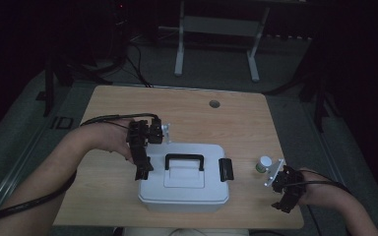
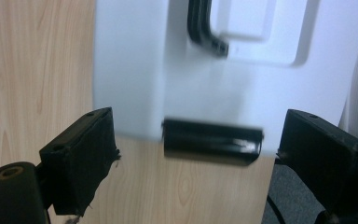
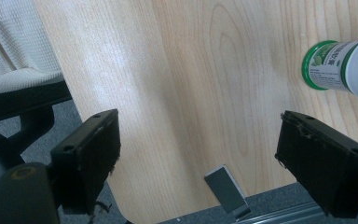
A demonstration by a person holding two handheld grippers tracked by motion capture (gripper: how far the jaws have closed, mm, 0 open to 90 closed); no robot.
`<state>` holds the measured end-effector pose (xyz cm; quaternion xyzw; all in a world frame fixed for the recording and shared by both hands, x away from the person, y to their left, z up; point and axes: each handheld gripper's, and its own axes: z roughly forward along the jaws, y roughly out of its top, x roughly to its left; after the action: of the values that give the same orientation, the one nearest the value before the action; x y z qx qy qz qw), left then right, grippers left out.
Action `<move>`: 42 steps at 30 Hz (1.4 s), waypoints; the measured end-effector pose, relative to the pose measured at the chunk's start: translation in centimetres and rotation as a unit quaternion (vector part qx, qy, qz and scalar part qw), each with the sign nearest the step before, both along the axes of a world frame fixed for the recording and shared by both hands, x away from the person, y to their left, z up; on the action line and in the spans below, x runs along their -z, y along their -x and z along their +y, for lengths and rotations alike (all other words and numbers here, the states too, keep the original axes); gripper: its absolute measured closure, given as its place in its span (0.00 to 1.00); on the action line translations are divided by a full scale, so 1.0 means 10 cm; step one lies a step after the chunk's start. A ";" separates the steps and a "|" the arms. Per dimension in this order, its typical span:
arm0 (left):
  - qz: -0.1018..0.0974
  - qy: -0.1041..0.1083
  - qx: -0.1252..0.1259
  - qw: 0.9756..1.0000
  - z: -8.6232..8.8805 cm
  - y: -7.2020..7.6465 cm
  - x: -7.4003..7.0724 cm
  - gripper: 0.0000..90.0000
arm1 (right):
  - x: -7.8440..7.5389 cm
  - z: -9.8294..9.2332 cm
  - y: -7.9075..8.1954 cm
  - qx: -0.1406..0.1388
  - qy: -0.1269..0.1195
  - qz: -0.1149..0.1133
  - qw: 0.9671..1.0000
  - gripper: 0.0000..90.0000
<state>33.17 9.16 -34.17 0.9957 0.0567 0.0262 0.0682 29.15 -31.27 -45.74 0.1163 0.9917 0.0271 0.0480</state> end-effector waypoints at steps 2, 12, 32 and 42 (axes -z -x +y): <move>0.003 0.000 0.006 1.000 -0.08 -0.02 0.01 0.16 | 0.00 0.00 0.00 -0.002 0.000 -0.001 1.000 0.15; 0.020 0.000 0.028 0.999 -0.43 -0.11 0.10 0.23 | 0.03 -0.03 0.02 -0.003 0.002 0.003 1.000 0.15; 0.044 -0.009 0.051 0.998 -0.89 -0.09 0.10 0.73 | 0.07 -0.04 0.01 -0.011 0.003 -0.001 1.000 0.16; 0.045 -0.028 0.060 0.997 -0.99 -0.11 0.14 0.91 | 0.05 -0.03 0.03 -0.012 0.001 -0.003 1.000 0.16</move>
<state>34.31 -0.79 -35.52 0.9990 -0.0008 -0.0209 0.0392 28.83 -31.59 -46.21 0.1046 0.9928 0.0274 0.0511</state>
